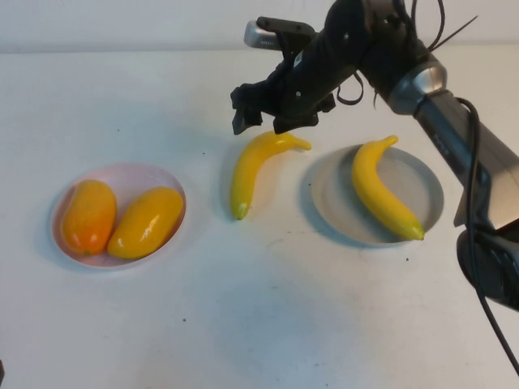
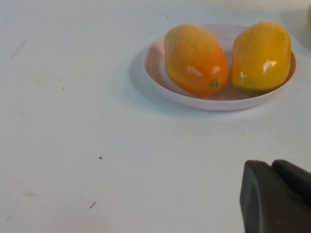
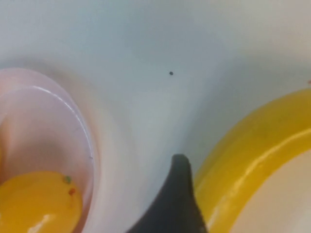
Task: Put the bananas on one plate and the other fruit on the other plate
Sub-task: Put another type of fruit in the right plate
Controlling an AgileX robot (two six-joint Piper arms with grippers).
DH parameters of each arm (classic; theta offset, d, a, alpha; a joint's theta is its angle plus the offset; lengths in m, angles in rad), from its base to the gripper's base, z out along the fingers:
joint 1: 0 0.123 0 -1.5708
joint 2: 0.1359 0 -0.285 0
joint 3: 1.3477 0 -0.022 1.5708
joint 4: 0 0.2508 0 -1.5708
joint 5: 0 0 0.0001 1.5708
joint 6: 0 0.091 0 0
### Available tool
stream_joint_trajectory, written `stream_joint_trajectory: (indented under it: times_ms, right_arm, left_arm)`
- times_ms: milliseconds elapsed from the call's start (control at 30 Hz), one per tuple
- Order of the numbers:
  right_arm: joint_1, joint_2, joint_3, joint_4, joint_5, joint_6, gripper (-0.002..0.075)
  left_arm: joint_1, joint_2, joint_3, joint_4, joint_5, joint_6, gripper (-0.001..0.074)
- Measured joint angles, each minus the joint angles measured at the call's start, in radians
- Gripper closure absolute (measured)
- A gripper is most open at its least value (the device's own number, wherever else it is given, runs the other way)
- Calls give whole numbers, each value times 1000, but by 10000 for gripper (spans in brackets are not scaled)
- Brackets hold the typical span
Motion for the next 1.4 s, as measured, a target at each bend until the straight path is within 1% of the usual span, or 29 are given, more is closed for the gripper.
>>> stream_joint_trajectory:
  times_ms: [67, 167, 300, 467, 833, 900, 1200, 1400]
  right_arm:
    - [21, 0, -7, -50, 13, 38, 156]
    - [58, 0, -7, -81, 19, 83, 132]
    - [96, 5, -7, -96, 21, 135, 125]
    - [100, 39, -9, -113, 22, 210, 124]
    - [108, 63, -9, -197, 23, 226, 125]
    - [111, 69, -9, -214, 23, 226, 140]
    - [120, 104, -9, -217, 23, 226, 251]
    - [124, 106, -9, -195, 23, 226, 401]
  left_arm:
    - [0, 0, 0, 0, 0, 0, 734]
    - [0, 0, 0, 0, 0, 0, 734]
    - [0, 0, 0, 0, 0, 0, 734]
    - [0, 0, 0, 0, 0, 0, 734]
    - [0, 0, 0, 0, 0, 0, 734]
    - [0, 0, 0, 0, 0, 0, 734]
    - [0, 0, 0, 0, 0, 0, 734]
    - [0, 0, 0, 0, 0, 0, 734]
